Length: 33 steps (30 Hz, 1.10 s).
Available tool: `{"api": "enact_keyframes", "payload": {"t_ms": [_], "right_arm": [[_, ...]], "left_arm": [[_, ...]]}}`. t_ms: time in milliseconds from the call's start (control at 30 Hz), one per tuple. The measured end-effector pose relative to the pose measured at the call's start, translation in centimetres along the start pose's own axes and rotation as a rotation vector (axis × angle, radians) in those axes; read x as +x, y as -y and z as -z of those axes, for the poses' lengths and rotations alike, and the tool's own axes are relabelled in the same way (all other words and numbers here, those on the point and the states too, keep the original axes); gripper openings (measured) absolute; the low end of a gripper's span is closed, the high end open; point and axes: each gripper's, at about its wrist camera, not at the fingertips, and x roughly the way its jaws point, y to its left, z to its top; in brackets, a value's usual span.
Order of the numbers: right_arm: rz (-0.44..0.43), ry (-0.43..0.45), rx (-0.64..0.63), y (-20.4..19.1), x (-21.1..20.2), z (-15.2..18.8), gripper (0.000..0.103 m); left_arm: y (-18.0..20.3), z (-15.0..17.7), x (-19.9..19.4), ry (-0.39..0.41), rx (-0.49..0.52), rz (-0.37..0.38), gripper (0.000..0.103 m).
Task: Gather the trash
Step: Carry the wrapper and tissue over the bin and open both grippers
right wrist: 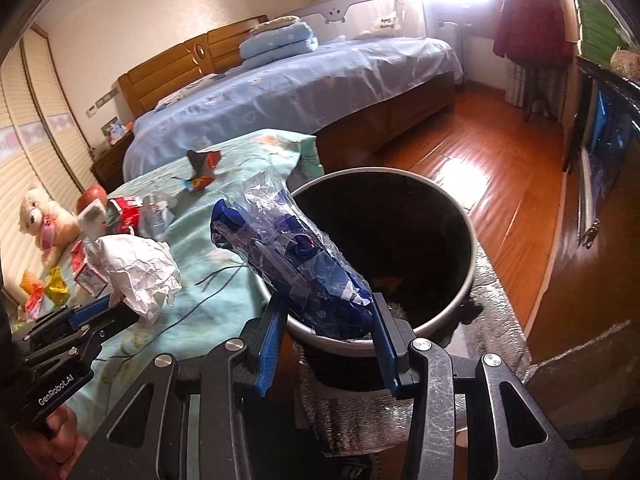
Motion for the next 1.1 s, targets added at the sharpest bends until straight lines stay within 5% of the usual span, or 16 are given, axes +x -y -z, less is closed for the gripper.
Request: {"api": "enact_keyframes", "payload": {"t_ms": [1100], "right_arm": [[0.071, -0.048, 0.082, 6.0, 3.6, -3.3, 0.042]], "left_arm": [[4.2, -5.7, 6.4, -0.064, 0.074, 0.046, 0.023]]}}
